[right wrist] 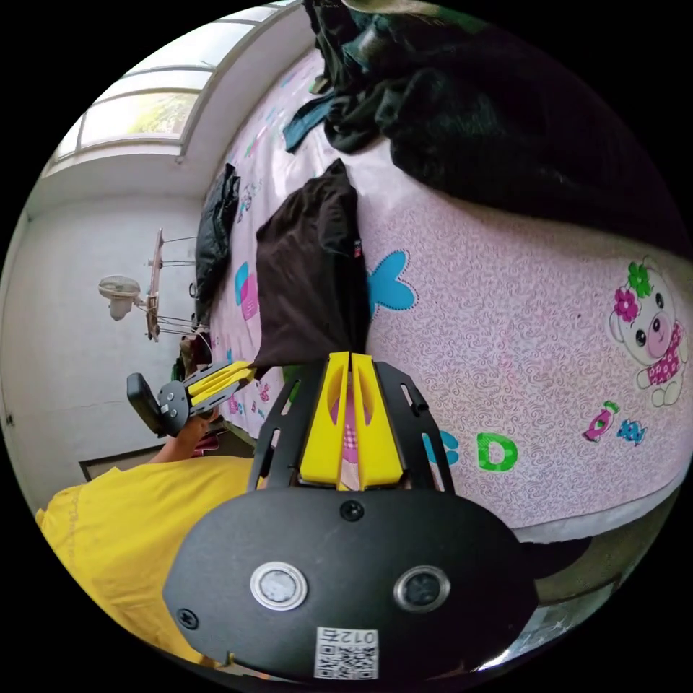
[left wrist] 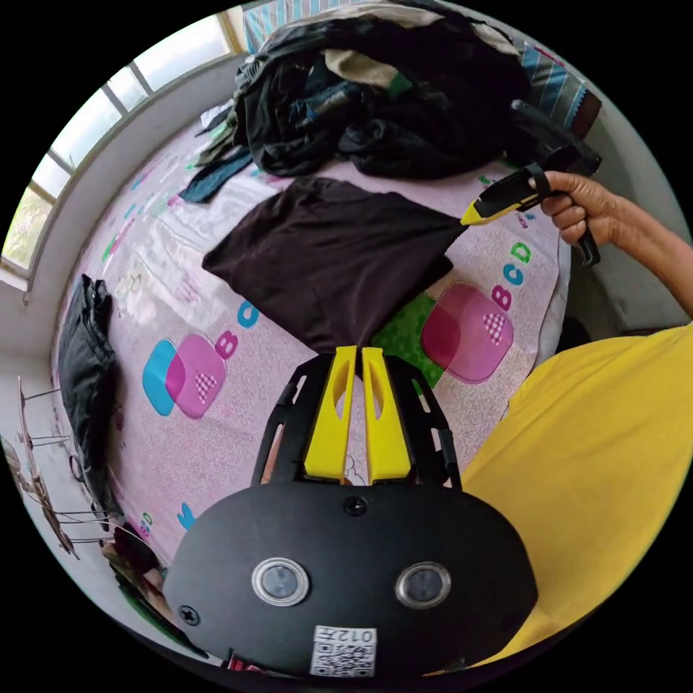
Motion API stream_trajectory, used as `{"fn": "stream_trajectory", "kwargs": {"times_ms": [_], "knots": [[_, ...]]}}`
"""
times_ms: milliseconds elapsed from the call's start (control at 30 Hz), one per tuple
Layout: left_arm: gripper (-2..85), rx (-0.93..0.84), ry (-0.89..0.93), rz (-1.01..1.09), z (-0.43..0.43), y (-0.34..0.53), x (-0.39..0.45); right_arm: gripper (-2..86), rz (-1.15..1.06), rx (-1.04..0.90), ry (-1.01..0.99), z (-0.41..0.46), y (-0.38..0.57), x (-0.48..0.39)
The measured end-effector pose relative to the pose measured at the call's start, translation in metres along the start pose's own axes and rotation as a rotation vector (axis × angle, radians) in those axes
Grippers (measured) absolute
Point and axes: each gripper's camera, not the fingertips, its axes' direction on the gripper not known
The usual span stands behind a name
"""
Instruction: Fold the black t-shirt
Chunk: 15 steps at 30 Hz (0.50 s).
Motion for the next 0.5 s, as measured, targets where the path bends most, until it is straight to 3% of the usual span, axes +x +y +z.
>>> {"fn": "stream_trajectory", "kwargs": {"times_ms": [267, 333, 500], "knots": [[-0.1, -0.077, 0.16, -0.086, 0.001, 0.012, -0.033, 0.4, 0.02, -0.055, 0.011, 0.025, 0.001, 0.009], [-0.1, -0.057, 0.279, -0.188, -0.006, 0.026, -0.057, 0.4, 0.001, -0.069, 0.033, 0.029, 0.003, 0.008], [-0.1, -0.007, 0.372, -0.357, -0.018, 0.039, -0.096, 1.0, 0.005, -0.05, 0.022, 0.031, 0.011, 0.013]]}}
